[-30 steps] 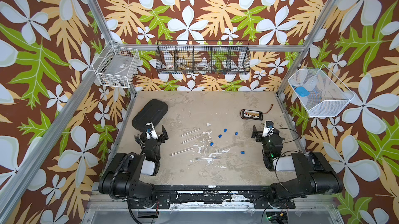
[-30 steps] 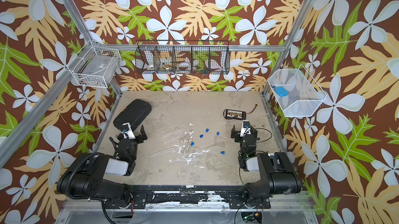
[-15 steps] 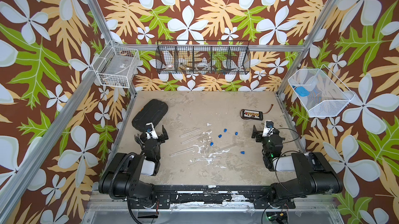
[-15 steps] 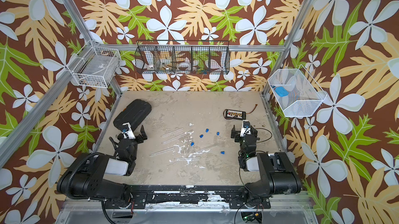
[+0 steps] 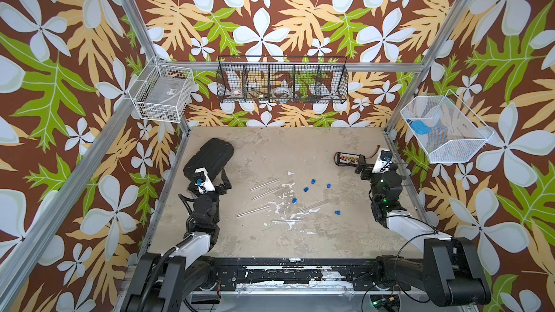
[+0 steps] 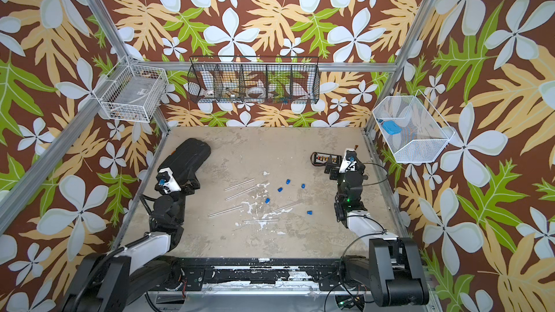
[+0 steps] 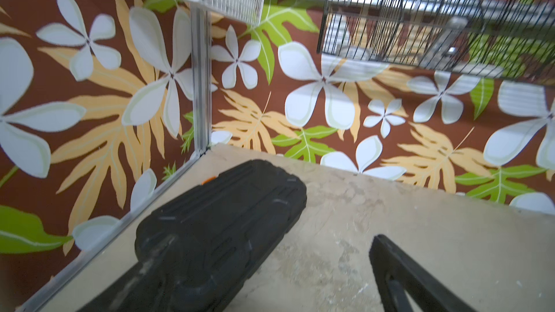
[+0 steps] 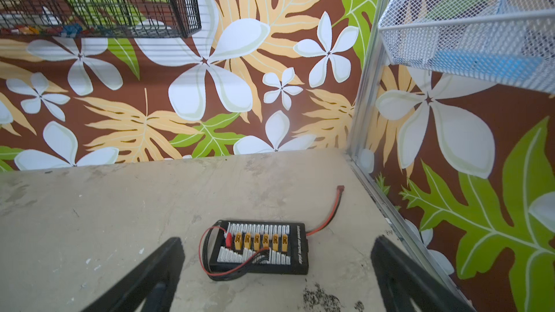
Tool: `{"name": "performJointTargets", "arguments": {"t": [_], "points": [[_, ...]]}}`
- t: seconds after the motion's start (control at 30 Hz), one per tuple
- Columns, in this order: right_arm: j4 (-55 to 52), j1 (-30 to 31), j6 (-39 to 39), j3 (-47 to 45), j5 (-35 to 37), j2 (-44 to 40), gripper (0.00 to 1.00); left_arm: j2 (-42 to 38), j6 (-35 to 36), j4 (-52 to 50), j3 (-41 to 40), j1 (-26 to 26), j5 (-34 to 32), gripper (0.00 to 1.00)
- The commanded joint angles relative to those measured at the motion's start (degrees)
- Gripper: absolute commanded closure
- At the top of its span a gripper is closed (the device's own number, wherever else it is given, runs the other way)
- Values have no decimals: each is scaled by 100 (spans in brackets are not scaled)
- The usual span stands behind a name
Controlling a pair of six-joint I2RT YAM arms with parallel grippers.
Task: Insert stoppers into test tubes
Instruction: Pick up the test tube at the center of the board.
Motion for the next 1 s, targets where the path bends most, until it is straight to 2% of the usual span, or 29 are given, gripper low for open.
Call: {"name": "performJointTargets", "arguments": {"t": [0.0, 0.07, 0.17, 0.2, 0.27, 0.33, 0.47, 0.6, 0.7, 0.77, 0.97], "points": [[-1697, 8, 811, 469, -137, -30, 0, -492, -229, -1117, 330, 5, 615, 0], [-2580, -1, 1114, 872, -78, -54, 0, -557, -300, -1678, 724, 4, 1438, 0], [-3538, -5, 1342, 1290, -355, -161, 0, -362, -694, -2636, 1448, 3, 2430, 0], [-3688, 3, 1381, 1331, -499, -252, 0, -277, -655, -2917, 1674, 3, 2870, 0], [-3846, 2, 1532, 1300, -849, -545, 0, 85, -493, -3586, 2230, -10, 4243, 1], [-3907, 4, 1607, 1178, -1268, -847, 1, 368, -241, -4206, 2656, -206, 4712, 6], [-4166, 4, 1657, 915, -1567, -1278, 2, 286, 1106, -5223, 2939, -977, 4573, 7], [-4398, 9, 1670, 844, -1805, -1406, 2, 271, 2211, -6268, 3192, -1539, 4417, 8], [-4366, 5, 1625, 782, -1873, -1450, 2, 514, 3531, -7370, 3421, -2279, 3575, 9], [-4290, 5, 1593, 707, -1845, -1419, 2, 799, 4287, -8085, 3610, -2699, 3245, 10], [-4386, 9, 1556, 765, -1922, -1245, 2, 1520, 4606, -8499, 4058, -3489, 2935, 15]]}}
